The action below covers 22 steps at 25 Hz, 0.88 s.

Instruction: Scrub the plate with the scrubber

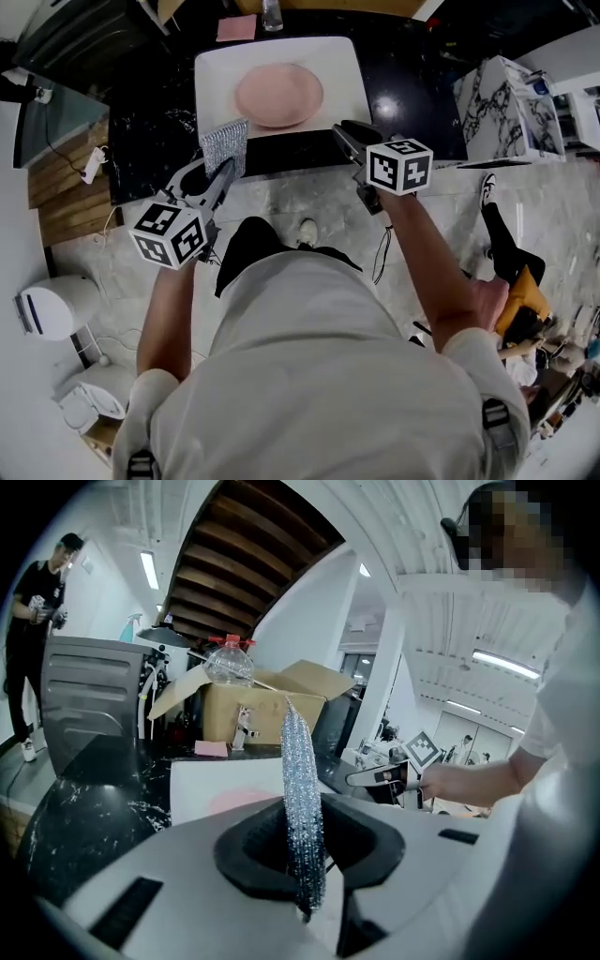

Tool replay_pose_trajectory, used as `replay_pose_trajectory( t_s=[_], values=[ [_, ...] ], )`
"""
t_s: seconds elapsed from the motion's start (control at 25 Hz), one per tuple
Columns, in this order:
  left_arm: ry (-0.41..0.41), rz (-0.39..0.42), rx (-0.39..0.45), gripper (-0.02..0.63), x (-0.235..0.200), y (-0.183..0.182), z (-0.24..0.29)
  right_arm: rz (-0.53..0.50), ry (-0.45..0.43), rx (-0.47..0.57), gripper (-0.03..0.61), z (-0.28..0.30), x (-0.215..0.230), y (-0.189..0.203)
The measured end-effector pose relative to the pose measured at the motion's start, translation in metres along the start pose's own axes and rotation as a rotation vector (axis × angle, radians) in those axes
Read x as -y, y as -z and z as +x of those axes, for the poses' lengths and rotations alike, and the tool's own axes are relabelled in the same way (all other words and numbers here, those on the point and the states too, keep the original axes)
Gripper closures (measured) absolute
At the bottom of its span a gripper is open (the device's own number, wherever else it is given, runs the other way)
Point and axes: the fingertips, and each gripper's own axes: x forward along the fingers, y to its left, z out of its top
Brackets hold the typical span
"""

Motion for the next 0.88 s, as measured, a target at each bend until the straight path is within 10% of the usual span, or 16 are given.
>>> replay_pose_trajectory(
  t_s=[0.88],
  values=[
    [0.268,0.156,-0.15,0.543,-0.096,-0.053,0.121,0.259,0.236,-0.308,0.5,0.159,0.11,0.005]
  ],
)
